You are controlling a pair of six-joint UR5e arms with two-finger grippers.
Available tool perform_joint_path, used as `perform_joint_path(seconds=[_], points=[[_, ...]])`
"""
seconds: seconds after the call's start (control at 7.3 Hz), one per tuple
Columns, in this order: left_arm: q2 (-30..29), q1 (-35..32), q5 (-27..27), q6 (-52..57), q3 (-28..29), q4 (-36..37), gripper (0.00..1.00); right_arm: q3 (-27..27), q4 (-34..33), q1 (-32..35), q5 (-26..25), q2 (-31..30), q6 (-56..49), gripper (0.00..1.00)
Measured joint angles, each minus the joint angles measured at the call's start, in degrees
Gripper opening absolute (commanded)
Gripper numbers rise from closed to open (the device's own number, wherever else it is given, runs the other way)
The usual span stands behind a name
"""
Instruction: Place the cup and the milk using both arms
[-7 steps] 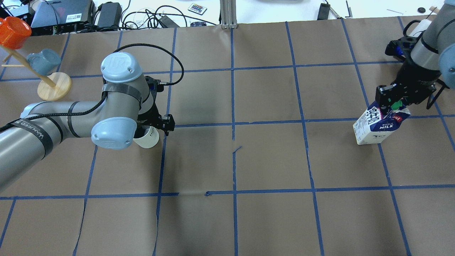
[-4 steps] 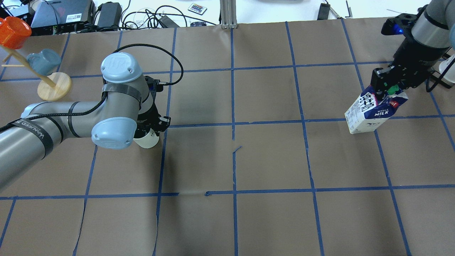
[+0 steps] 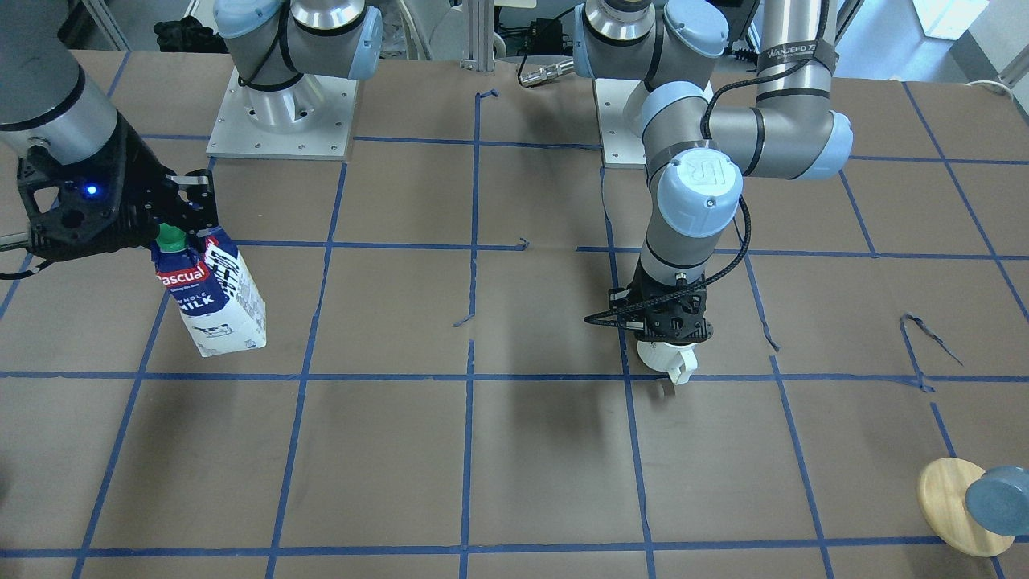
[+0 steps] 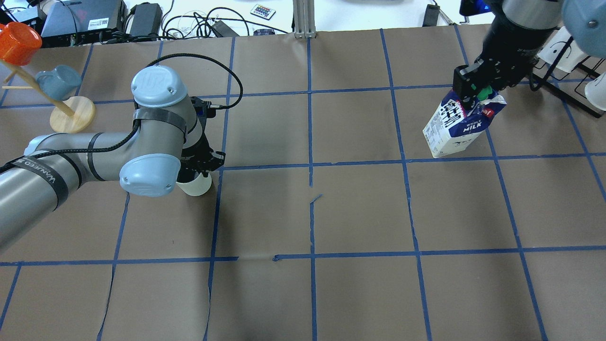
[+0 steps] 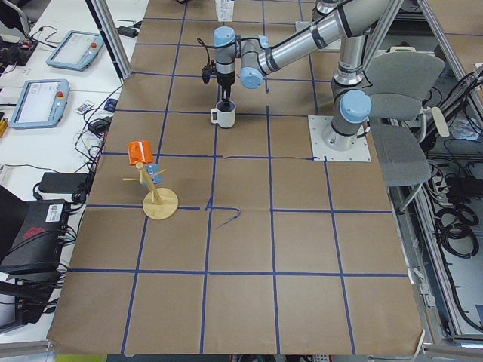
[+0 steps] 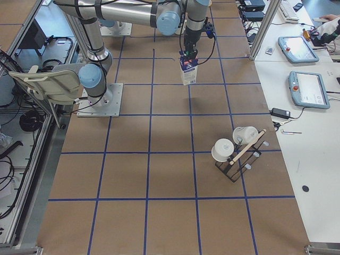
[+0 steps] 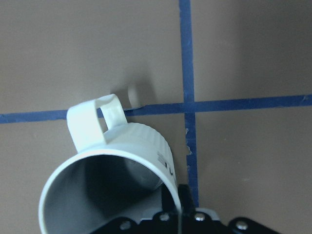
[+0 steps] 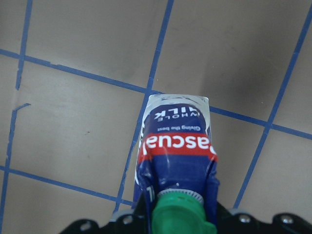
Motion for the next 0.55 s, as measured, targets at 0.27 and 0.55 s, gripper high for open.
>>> perform_joint_path(seconds=[0.27, 0.55], points=[[-1.1, -0.3, -0.6, -3.4, 4.4, -0.4, 0.0, -0.5, 0.6, 0.9, 1.4, 0.1, 0.2, 0.26], [-4.5, -1.1, -3.4, -10.1, 11.8, -2.7, 0.0, -0.6, 0.7, 1.0, 2.1, 0.1, 0.3, 0.26]])
